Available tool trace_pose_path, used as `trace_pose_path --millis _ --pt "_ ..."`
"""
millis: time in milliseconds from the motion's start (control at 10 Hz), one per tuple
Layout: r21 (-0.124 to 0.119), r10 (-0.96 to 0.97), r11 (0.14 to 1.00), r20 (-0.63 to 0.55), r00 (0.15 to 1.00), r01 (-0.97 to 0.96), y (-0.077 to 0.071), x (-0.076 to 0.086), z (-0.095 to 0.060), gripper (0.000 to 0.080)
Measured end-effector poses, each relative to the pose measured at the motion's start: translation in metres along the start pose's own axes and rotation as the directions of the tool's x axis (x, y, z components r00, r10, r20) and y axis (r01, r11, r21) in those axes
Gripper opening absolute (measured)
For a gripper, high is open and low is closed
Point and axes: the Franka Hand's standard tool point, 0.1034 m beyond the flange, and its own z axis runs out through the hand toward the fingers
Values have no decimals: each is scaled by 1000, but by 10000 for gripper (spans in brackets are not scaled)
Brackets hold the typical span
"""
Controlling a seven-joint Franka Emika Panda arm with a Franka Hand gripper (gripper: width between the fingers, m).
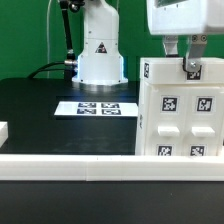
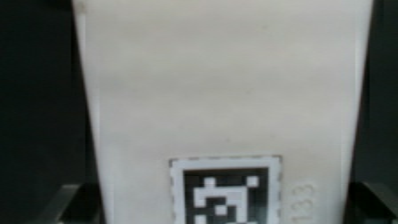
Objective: Assemble cabinet
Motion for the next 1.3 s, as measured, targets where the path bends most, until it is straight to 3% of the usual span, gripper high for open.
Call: trace_pose_path --millis 100,200,300,700,1000,1200,1300 --pt "0 -15 1000 1 1000 15 0 -1 0 574" --pt "3 -13 1000 11 1000 13 0 -2 0 730" --pt "7 -24 1000 16 1000 24 -1 -3 -2 785" --pt "42 -23 999 62 998 21 -9 -8 -21 797" --pt "41 -87 996 60 994 85 -8 -9 -18 797" --pt "49 -259 965 50 965 257 -8 -8 -18 797" --pt "41 -407 913 38 913 405 -8 -9 -19 797"
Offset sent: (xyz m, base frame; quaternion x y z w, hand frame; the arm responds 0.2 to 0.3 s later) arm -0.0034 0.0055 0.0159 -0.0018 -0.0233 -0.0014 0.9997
